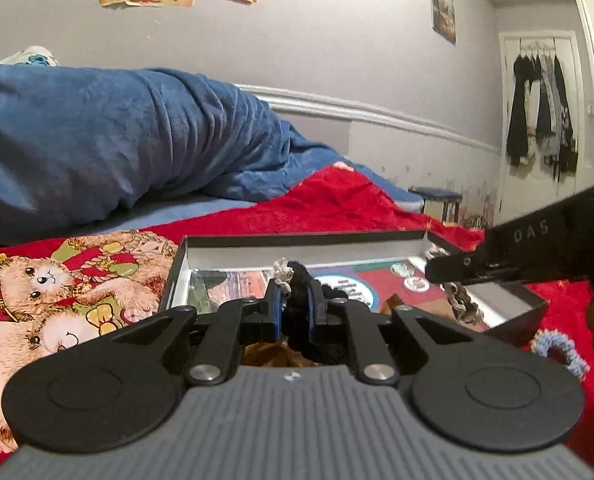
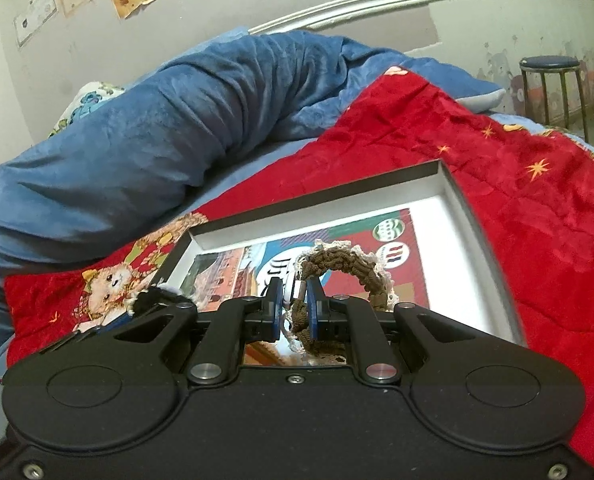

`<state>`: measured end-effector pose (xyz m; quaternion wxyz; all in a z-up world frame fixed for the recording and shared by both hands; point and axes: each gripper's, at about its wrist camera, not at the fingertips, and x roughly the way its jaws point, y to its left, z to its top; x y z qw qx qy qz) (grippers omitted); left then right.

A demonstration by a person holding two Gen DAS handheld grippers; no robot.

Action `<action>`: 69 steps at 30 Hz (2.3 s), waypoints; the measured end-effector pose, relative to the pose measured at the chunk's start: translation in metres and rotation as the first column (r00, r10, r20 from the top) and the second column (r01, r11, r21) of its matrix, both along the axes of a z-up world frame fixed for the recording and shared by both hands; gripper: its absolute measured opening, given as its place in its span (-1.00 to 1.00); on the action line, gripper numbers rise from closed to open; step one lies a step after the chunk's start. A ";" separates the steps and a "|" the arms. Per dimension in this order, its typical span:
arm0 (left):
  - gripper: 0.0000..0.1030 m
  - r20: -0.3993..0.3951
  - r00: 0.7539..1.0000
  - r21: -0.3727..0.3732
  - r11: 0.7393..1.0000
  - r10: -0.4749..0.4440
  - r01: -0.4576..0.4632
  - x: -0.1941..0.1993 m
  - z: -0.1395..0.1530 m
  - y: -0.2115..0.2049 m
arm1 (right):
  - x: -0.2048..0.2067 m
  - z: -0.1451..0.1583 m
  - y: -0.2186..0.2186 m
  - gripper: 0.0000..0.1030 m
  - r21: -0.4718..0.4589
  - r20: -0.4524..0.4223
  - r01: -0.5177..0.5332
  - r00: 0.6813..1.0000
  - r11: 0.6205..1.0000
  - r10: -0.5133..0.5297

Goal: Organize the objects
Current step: 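Carry the black scrunchie and brown rope ring over the black box with both grippers, then open both grippers to drop the scrunchie and rope ring into the box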

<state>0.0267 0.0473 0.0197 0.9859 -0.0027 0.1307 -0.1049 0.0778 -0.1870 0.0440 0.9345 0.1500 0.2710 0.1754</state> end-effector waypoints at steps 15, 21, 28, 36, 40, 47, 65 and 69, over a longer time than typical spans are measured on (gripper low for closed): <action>-0.68 -0.033 0.999 0.050 0.999 0.012 -0.011 0.005 -0.005 -0.006 | 0.004 -0.005 0.012 -0.75 -0.029 -0.013 -0.029 0.999 0.999 0.029; -0.68 -0.031 0.999 0.054 0.998 0.014 -0.012 0.005 -0.006 -0.006 | 0.006 -0.008 0.004 -0.75 -0.007 -0.027 -0.019 0.999 1.000 0.018; -0.68 -0.030 0.999 0.057 0.998 0.014 -0.012 0.005 -0.006 -0.007 | 0.006 -0.010 0.003 -0.75 -0.008 -0.036 -0.020 0.999 1.000 0.020; -0.67 -0.028 0.999 0.066 0.998 0.019 -0.017 0.005 -0.005 -0.009 | 0.006 -0.012 0.002 -0.75 -0.007 -0.047 -0.021 0.999 1.000 0.020; -0.65 -0.024 1.000 0.080 0.997 0.019 -0.017 0.005 -0.007 -0.011 | 0.006 -0.012 0.002 -0.75 -0.003 -0.047 -0.024 0.999 1.000 0.024; -0.59 -0.008 0.999 0.119 0.992 0.036 -0.035 0.003 -0.010 -0.016 | 0.004 -0.015 -0.004 -0.75 0.013 -0.055 -0.014 0.998 1.000 0.015; 0.47 -0.020 0.996 0.130 0.988 0.083 -0.079 0.004 -0.012 -0.016 | 0.003 -0.021 -0.003 -0.75 0.035 -0.056 -0.030 0.998 0.999 0.031; 0.50 0.017 0.997 0.128 0.989 0.077 -0.079 -0.003 -0.010 -0.016 | 0.002 -0.020 -0.002 -0.72 0.028 -0.052 -0.027 0.998 0.999 0.028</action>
